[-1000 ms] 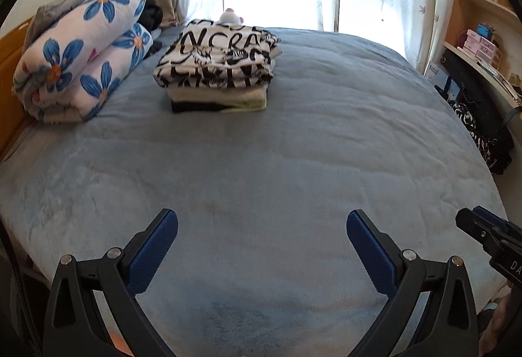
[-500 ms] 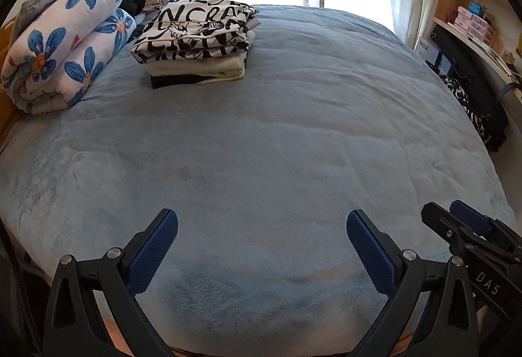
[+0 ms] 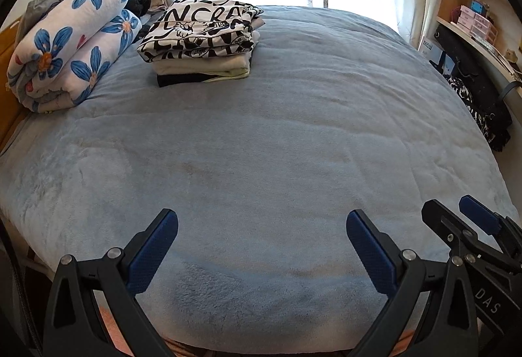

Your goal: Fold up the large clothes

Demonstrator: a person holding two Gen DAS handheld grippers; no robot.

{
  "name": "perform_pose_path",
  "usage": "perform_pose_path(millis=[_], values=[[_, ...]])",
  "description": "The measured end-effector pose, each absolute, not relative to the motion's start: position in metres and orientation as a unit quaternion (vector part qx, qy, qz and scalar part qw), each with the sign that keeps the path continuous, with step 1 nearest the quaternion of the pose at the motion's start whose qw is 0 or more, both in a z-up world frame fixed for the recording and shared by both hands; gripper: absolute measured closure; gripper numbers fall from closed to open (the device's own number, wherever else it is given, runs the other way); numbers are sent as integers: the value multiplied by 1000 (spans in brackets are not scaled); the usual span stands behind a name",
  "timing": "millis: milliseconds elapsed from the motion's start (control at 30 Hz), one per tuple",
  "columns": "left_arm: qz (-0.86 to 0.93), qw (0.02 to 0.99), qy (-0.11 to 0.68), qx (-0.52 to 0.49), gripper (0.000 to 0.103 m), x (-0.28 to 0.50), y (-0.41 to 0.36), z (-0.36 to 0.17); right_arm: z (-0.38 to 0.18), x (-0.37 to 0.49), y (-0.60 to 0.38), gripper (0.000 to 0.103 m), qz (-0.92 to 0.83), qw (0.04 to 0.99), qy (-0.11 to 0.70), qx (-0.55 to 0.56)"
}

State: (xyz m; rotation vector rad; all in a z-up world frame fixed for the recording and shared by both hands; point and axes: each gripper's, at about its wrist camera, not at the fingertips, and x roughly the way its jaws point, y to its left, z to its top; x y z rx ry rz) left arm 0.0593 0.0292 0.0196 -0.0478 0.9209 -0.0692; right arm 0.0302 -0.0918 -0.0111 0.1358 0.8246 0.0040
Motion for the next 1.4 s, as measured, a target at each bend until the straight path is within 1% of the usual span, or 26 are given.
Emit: perform_pose_path(millis=[267, 1400], values=[[-34, 897, 441, -24, 1, 56, 29, 20, -5, 24, -89, 31, -5, 921, 385, 50], [-27, 897, 441, -15, 1, 53, 25, 18, -9, 18, -95, 31, -10, 919, 391, 55]])
